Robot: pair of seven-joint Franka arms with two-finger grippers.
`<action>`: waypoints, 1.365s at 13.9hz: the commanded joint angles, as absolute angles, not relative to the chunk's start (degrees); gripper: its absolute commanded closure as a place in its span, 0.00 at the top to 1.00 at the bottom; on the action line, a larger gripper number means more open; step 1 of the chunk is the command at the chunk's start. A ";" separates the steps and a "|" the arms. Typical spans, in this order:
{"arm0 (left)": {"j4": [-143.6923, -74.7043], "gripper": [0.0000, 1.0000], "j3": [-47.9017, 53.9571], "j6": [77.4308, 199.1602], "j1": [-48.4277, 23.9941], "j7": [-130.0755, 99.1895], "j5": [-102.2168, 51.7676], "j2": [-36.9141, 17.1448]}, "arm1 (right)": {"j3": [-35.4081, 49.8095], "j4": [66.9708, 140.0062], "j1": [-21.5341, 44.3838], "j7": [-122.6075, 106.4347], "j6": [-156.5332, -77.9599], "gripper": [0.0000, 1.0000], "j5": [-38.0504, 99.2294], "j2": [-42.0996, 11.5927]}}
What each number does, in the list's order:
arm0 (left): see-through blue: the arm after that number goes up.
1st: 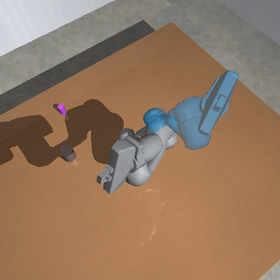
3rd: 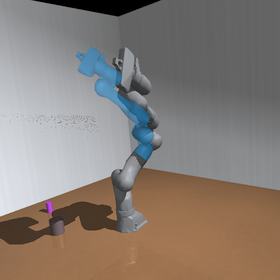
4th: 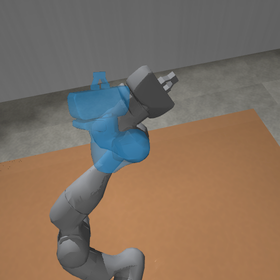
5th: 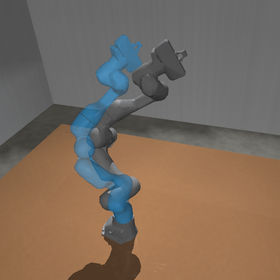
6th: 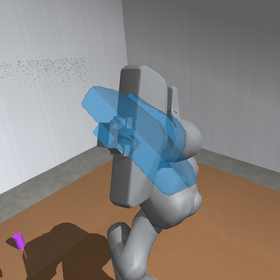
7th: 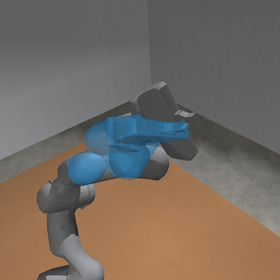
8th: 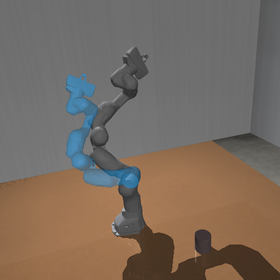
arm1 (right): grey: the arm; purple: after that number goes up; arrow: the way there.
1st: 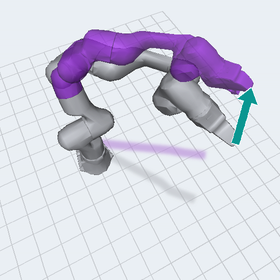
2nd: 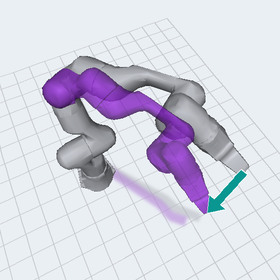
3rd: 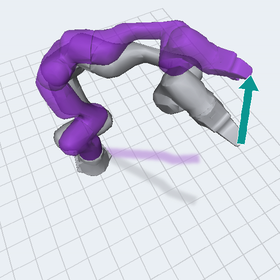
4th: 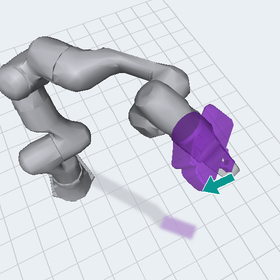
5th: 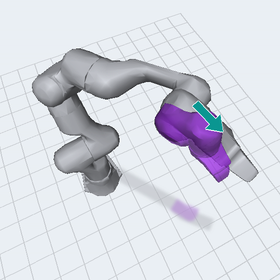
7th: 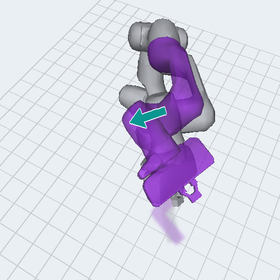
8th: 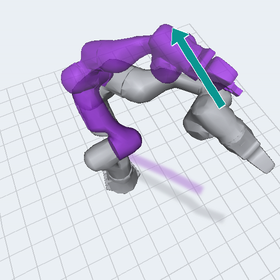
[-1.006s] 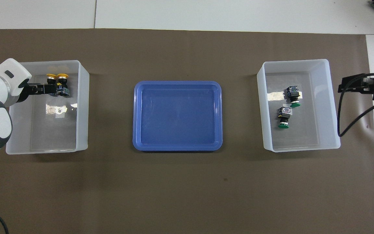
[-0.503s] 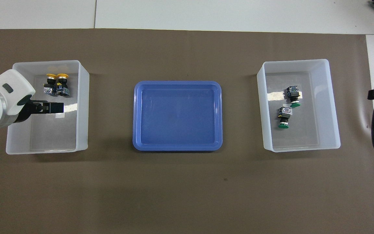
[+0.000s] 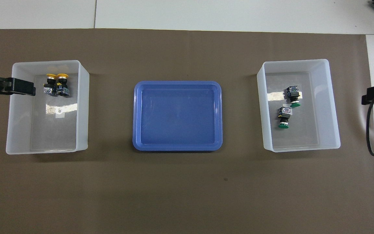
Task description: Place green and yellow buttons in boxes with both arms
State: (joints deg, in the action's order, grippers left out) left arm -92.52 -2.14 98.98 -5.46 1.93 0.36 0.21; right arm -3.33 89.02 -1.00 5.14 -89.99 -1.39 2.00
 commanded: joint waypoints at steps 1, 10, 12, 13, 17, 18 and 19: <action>-92.52 1.00 -2.29 93.53 -4.48 2.55 0.18 1.30 | -2.73 89.56 -0.88 3.96 -89.38 1.00 -3.07 2.46; -98.70 1.00 -2.29 95.19 -4.48 2.02 0.18 4.57 | -2.55 90.52 -0.79 4.31 -88.24 1.00 -3.43 3.34; -98.70 1.00 -2.29 94.75 -4.48 1.93 0.18 4.66 | -2.55 90.62 -0.88 4.22 -88.42 1.00 -3.34 3.34; -98.70 1.00 -2.29 94.83 -4.57 1.93 0.18 4.66 | -2.55 90.53 -0.79 4.13 -88.59 1.00 -3.34 3.25; -98.70 1.00 -2.29 94.83 -4.57 1.93 0.18 4.66 | -2.64 90.53 -1.41 4.13 -88.42 1.00 -2.64 3.43; -98.70 1.00 -2.29 94.83 -4.57 1.93 0.18 4.66 | -2.64 90.53 -1.41 4.04 -88.50 1.00 -2.64 3.43; -98.70 1.00 -2.29 94.75 -4.57 1.93 0.18 4.66 | -2.64 90.53 -0.97 4.13 -88.59 1.00 -2.72 3.43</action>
State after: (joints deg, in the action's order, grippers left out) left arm -96.73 -2.37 93.85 -4.78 2.01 0.36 2.99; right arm -2.87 89.27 -0.96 5.03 -88.72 -2.14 2.26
